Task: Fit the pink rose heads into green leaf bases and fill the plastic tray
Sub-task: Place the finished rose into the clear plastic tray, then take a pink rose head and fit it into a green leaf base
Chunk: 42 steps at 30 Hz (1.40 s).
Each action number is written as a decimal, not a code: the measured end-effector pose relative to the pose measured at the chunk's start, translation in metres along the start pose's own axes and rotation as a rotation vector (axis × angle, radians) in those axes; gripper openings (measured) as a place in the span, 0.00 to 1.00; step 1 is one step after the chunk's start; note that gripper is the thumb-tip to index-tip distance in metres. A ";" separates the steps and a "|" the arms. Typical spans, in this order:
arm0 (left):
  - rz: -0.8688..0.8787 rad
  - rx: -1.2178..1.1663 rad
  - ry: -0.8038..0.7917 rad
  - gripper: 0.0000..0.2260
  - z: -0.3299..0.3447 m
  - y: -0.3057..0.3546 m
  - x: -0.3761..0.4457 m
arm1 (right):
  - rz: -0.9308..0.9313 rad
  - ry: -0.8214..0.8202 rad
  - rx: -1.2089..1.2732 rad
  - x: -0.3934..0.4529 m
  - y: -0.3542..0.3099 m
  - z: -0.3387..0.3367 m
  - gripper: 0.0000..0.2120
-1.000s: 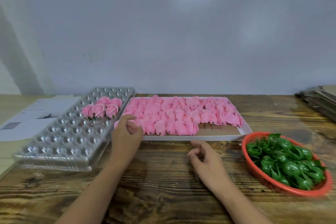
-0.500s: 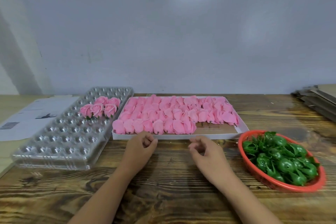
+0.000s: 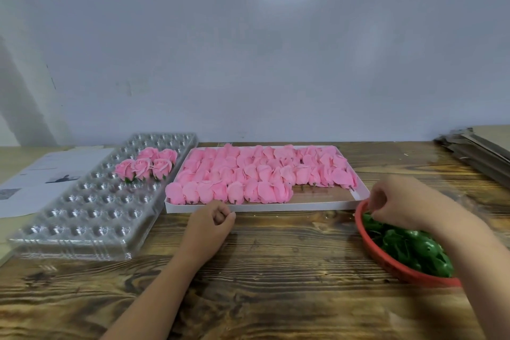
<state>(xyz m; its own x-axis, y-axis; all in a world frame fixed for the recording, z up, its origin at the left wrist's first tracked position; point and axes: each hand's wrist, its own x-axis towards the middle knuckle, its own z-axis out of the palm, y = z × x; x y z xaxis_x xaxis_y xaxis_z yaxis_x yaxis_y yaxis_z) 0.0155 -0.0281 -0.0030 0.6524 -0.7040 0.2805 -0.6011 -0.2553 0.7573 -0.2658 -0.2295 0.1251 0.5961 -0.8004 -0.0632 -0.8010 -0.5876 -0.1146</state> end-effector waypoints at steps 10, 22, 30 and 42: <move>0.003 0.009 -0.008 0.07 0.000 0.000 0.000 | 0.082 0.004 -0.025 0.006 0.004 0.019 0.10; 0.000 0.004 -0.011 0.07 -0.001 -0.001 0.001 | 0.025 0.058 0.111 0.002 0.010 0.005 0.10; -0.002 0.022 -0.012 0.07 -0.002 0.001 0.000 | -0.005 0.313 0.368 0.000 0.000 0.009 0.14; -0.007 0.016 -0.021 0.07 -0.001 0.000 -0.001 | -0.033 0.520 0.543 -0.001 -0.013 0.035 0.13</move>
<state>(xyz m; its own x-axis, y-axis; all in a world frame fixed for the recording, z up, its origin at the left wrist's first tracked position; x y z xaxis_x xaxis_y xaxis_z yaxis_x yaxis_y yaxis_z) 0.0153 -0.0271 -0.0022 0.6468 -0.7158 0.2632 -0.6042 -0.2703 0.7496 -0.2540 -0.2166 0.0923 0.4085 -0.8156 0.4098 -0.5634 -0.5785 -0.5898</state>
